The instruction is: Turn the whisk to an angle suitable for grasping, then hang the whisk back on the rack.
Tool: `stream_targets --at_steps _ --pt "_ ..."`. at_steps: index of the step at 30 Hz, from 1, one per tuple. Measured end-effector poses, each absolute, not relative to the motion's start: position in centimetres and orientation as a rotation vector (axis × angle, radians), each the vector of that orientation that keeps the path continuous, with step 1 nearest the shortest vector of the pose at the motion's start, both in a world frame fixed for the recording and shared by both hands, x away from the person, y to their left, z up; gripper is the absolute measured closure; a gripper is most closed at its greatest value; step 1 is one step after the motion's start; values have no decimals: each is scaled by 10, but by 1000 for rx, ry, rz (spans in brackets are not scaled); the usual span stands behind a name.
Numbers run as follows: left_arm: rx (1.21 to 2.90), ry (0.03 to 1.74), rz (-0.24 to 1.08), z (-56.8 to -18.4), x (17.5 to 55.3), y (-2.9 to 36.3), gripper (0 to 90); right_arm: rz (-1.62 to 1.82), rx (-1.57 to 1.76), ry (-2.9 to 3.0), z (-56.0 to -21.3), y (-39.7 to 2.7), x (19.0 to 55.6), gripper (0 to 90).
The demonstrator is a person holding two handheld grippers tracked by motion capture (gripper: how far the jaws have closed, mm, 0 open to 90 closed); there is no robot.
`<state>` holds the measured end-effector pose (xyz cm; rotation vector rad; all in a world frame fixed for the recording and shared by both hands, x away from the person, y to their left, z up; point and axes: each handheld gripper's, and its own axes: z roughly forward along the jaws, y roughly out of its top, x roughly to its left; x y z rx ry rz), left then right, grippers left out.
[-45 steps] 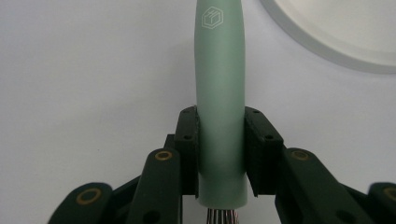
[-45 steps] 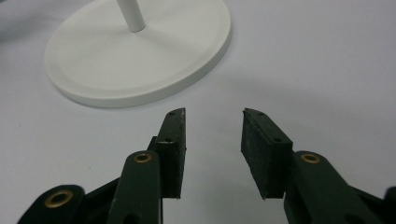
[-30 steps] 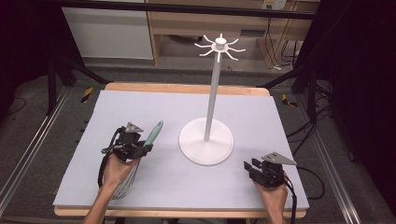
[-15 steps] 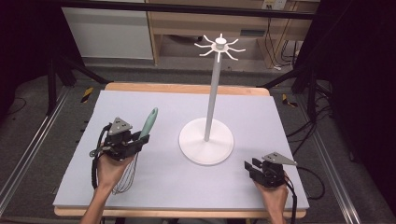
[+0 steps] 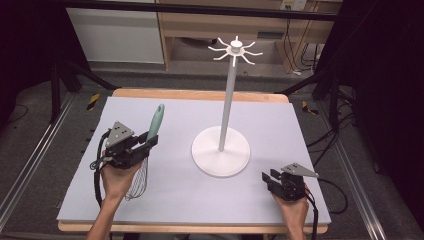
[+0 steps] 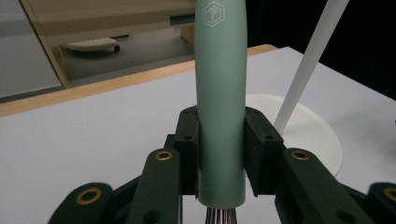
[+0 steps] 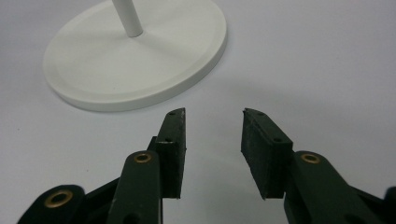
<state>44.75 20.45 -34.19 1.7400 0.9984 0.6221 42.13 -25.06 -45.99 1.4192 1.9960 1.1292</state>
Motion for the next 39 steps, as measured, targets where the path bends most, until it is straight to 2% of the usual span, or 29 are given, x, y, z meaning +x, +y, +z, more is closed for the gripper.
stream_targets --at_steps 21,39 --pt "1557 882 674 -308 436 208 687 1131 1419 1975 -459 -252 421 599" --pt "1502 790 666 -280 436 195 686 1137 1407 1957 -459 -252 419 577"
